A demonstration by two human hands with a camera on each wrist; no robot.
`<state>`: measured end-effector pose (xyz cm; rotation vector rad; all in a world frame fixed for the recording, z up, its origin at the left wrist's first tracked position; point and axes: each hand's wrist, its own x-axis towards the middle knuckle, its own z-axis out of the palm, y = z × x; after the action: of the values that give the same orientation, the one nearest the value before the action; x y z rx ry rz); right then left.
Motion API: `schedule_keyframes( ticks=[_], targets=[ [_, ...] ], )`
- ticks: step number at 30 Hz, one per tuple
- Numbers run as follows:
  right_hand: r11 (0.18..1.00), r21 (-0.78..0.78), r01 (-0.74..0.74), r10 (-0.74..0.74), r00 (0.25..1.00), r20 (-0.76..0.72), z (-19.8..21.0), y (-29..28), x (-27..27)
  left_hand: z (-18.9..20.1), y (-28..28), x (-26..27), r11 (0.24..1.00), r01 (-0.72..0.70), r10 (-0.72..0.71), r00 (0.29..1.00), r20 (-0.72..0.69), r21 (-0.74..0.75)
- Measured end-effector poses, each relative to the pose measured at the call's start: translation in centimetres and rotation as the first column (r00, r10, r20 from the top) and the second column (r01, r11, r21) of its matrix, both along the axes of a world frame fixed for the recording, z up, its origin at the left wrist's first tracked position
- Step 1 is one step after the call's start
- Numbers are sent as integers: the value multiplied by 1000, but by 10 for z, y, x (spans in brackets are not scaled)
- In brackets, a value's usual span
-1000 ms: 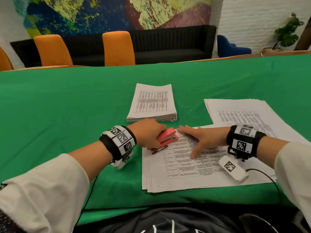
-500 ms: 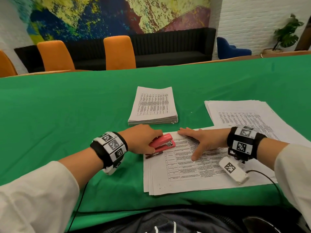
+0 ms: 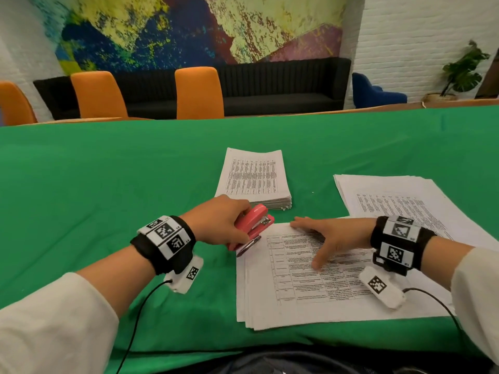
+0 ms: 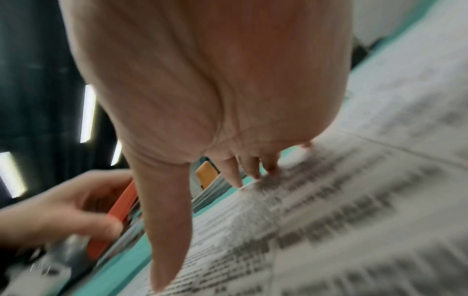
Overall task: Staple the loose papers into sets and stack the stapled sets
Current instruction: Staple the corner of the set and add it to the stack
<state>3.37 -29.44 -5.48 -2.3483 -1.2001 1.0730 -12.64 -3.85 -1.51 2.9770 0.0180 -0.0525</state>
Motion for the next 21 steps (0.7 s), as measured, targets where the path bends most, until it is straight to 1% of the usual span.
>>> schedule_keyframes(
  ticks=[1, 3, 4, 5, 6, 7, 8, 9, 10, 11, 12, 13, 15, 16, 18, 21],
  targets=[
    [1000, -1, -2, 2, 1000, -1, 4, 3, -2, 5, 0, -1, 1000, -14, 14, 1000, 15, -7],
    [1000, 17, 4, -5, 999, 43, 9, 10, -10, 12, -1, -2, 999, -42, 44, 998, 50, -26],
    [998, 61, 32, -37, 996, 85, 10, 15, -15, 15, -2, -3, 997, -57, 60, 996, 72, -44],
    [988, 136, 67, -85, 988, 127, 10, 21, -20, 18, -3, -3, 995, -75, 81, 992, 95, -72],
    [969, 227, 101, -134, 982, 136, 11, 27, -26, 19, -4, -3, 990, -89, 102, 988, 120, -109],
    [938, 317, 140, -173, 982, 79, 11, 34, -32, 20, -5, -3, 983, -100, 122, 982, 145, -154],
    [897, 398, 193, -190, 981, -49, 12, 41, -39, 20, -8, -3, 973, -109, 144, 975, 170, -201],
    [852, 455, 258, -174, 960, -218, 14, 48, -46, 21, -11, -4, 963, -115, 164, 967, 193, -243],
    [812, 478, 335, -151, 912, -382, 17, 52, -54, 21, -13, -4, 955, -125, 185, 960, 212, -271],
    [770, 477, 423, -140, 843, -520, 21, 56, -61, 21, -15, -4, 950, -139, 206, 952, 228, -281],
    [731, 465, 500, -140, 776, -615, 24, 59, -66, 22, -17, -4, 945, -157, 230, 944, 237, -288],
    [691, 449, 566, -151, 720, -677, 25, 61, -69, 22, -18, -5, 933, -174, 255, 937, 237, -315],
    [627, 422, 655, -187, 653, -734, 23, 65, -73, 21, -19, -6, 869, -200, 319, 926, 204, -452],
    [606, 417, 677, -206, 641, -740, 22, 67, -75, 21, -20, -6, 830, -213, 349, 919, 182, -516],
    [588, 423, 690, -246, 650, -719, 17, 70, -75, 19, -24, -7, 780, -236, 392, 907, 157, -580],
    [598, 419, 683, -294, 673, -679, 12, 74, -76, 15, -27, -7, 754, -266, 436, 887, 155, -601]
  ],
)
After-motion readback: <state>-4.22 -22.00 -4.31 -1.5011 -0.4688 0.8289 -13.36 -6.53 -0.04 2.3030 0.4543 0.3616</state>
